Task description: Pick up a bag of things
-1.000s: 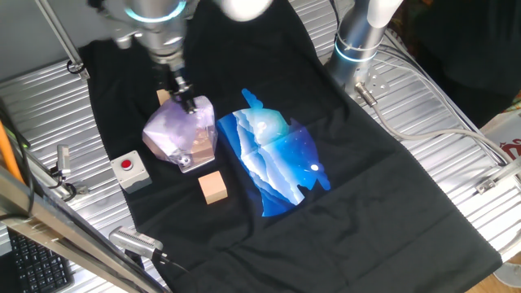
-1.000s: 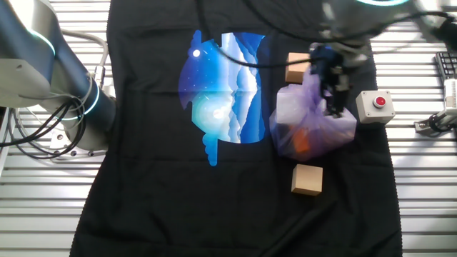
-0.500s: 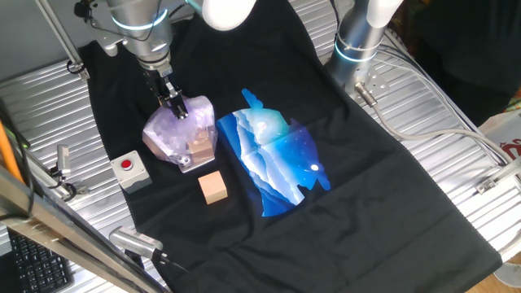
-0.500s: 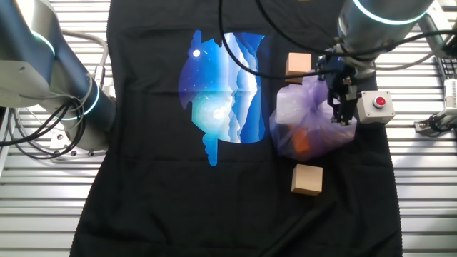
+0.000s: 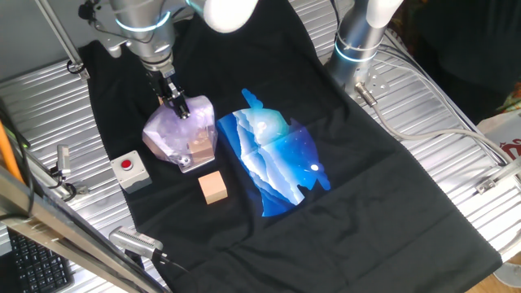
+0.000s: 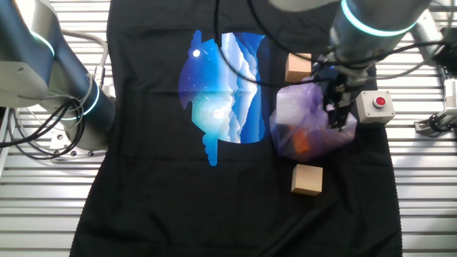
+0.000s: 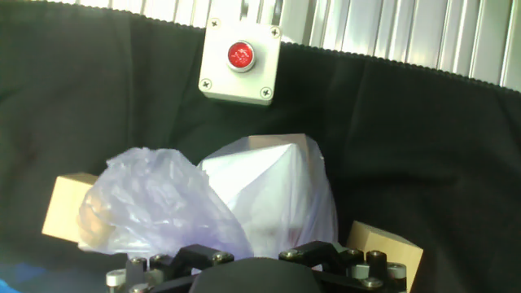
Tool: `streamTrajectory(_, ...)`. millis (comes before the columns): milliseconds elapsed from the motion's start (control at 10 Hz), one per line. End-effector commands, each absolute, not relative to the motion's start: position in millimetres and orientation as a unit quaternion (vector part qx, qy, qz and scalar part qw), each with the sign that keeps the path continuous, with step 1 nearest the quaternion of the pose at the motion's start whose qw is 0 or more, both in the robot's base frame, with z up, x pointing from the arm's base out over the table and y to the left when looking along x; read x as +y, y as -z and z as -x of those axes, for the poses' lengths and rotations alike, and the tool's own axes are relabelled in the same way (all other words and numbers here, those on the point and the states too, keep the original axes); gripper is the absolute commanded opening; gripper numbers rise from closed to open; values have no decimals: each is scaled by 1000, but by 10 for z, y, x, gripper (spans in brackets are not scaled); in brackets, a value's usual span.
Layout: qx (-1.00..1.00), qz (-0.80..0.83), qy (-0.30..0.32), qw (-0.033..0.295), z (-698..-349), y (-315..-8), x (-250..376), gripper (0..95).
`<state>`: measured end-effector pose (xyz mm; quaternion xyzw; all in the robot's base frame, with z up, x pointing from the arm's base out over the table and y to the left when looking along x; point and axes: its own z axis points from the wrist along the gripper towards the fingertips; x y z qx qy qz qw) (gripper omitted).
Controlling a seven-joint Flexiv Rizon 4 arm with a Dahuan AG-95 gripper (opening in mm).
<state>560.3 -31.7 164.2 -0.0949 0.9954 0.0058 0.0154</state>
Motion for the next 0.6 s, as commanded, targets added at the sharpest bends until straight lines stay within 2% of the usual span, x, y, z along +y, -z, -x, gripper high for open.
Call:
streamTrajectory(100,996,93,-6,16,-5571,-1581,-309,950)
streamTrajectory(600,996,89,-4,21,-5587,-1396,-240,950)
